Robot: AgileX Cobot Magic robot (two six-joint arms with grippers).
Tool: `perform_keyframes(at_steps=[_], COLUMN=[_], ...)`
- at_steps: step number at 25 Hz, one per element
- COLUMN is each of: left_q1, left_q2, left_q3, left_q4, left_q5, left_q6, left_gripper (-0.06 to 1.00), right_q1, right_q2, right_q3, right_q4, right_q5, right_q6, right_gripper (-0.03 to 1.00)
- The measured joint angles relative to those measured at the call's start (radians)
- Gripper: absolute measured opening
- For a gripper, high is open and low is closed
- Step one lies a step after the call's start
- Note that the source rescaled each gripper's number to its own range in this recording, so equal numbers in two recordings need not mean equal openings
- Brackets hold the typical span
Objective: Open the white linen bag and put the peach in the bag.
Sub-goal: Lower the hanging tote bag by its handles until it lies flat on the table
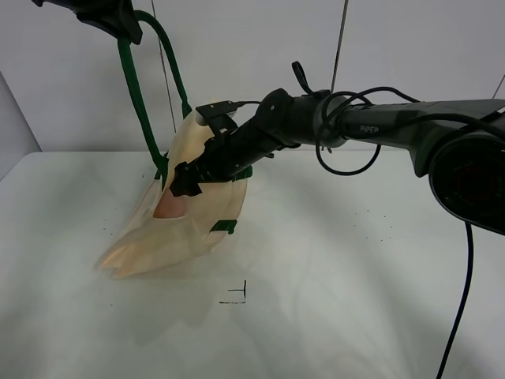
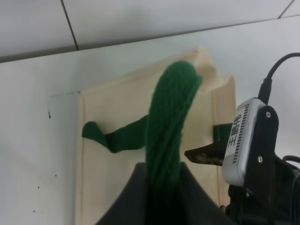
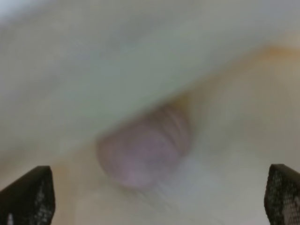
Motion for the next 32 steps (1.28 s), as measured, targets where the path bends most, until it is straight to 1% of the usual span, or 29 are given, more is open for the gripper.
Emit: perform_keyframes(at_steps=[3,5,6,7,9,12,13,15,17,19,23,29,30,31,32], left_q1=[0.0,0.0,0.0,0.0,0.0,0.0,0.0,0.0,0.0,0.0,0.0,0.0,0.0,0.0,0.0], left_q2=[0.0,0.0,0.0,0.0,0.0,0.0,0.0,0.0,0.0,0.0,0.0,0.0,0.0,0.0,0.0], left_q3=[0.0,0.0,0.0,0.0,0.0,0.0,0.0,0.0,0.0,0.0,0.0,0.0,0.0,0.0,0.0], left_q4=[0.0,0.0,0.0,0.0,0.0,0.0,0.0,0.0,0.0,0.0,0.0,0.0,0.0,0.0,0.0], left_q5=[0.0,0.0,0.0,0.0,0.0,0.0,0.0,0.0,0.0,0.0,0.0,0.0,0.0,0.0,0.0], left_q6=[0.0,0.0,0.0,0.0,0.0,0.0,0.0,0.0,0.0,0.0,0.0,0.0,0.0,0.0,0.0], left_gripper=[0.0,0.0,0.0,0.0,0.0,0.0,0.0,0.0,0.0,0.0,0.0,0.0,0.0,0.0,0.0], right_q1=[-0.013,-0.021,-0.021,-0.025,-0.033,-0.044,-0.051,-0.066,-0.091,-0.125,-0.225,-0.438,-0.474,-0.534,-0.559], right_q2=[-0.013,-0.036,-0.036,-0.053,-0.087,-0.127,-0.13,-0.13,-0.13,-0.13,-0.13,-0.13,-0.13,-0.13,-0.13], right_q3=[0.0,0.0,0.0,0.0,-0.001,-0.038,-0.059,-0.092,-0.107,-0.113,-0.116,-0.116,-0.116,-0.116,-0.116], right_q4=[-0.073,-0.124,-0.124,-0.156,-0.225,-0.379,-0.417,-0.5,-0.554,-0.58,-0.605,-0.637,-0.641,-0.646,-0.648], right_q5=[0.067,0.115,0.115,0.143,0.199,0.322,0.377,0.468,0.51,0.532,0.544,0.562,0.569,0.587,0.596], right_q6=[0.076,0.146,0.146,0.183,0.287,0.453,0.512,0.598,0.654,0.687,0.697,0.696,0.696,0.696,0.696], right_gripper=[1.0,1.0,1.0,1.0,1.0,1.0,1.0,1.0,1.0,1.0,1.0,1.0,1.0,1.0,1.0])
